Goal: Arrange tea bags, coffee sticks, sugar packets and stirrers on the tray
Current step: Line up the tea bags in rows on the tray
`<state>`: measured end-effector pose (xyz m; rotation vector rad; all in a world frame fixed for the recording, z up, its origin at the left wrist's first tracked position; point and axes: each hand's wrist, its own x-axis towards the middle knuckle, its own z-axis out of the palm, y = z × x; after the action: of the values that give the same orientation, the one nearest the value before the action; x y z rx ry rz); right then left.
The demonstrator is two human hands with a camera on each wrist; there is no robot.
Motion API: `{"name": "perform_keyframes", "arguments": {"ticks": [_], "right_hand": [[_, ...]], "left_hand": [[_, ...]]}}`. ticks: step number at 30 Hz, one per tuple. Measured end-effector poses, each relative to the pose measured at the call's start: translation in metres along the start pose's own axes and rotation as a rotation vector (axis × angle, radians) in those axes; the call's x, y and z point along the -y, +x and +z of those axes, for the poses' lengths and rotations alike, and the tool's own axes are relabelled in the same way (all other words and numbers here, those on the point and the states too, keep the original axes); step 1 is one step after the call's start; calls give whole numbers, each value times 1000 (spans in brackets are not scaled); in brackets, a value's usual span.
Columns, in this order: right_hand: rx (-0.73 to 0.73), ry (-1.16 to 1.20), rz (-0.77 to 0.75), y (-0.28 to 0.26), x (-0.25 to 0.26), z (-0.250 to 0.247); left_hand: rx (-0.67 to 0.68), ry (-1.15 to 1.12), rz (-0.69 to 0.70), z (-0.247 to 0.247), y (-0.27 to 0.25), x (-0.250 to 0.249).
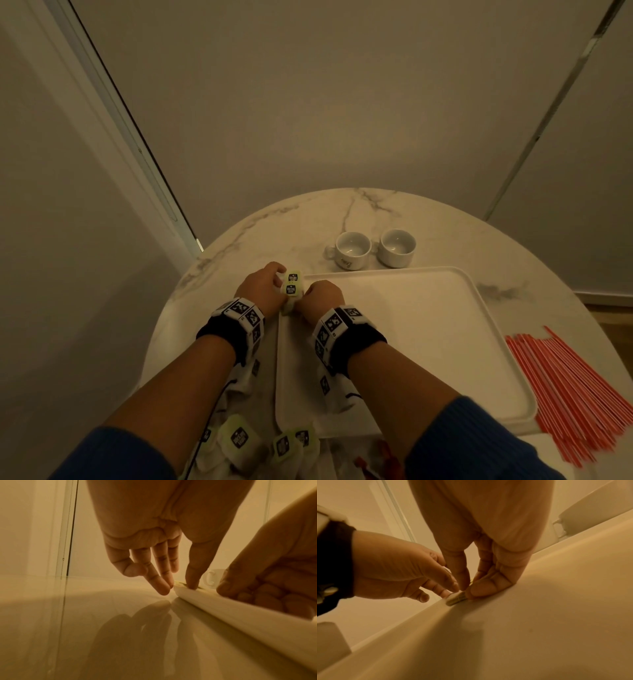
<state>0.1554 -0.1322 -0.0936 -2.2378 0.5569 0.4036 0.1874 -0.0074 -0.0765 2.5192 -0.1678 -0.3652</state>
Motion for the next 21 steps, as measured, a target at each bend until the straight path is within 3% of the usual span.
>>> {"name": "perform_keyframes", "arguments": {"ticks": [4,11,21], "right_hand": [[-4,22,-8,1,-2,-1],[6,-9,-26,4,-3,-4],[20,-8,-16,3,-5,-7]], "left_hand": [[77,8,11,-1,-3,2],[31,199,54,1,-7,2],[19,182,88,6,-11,6]]}}
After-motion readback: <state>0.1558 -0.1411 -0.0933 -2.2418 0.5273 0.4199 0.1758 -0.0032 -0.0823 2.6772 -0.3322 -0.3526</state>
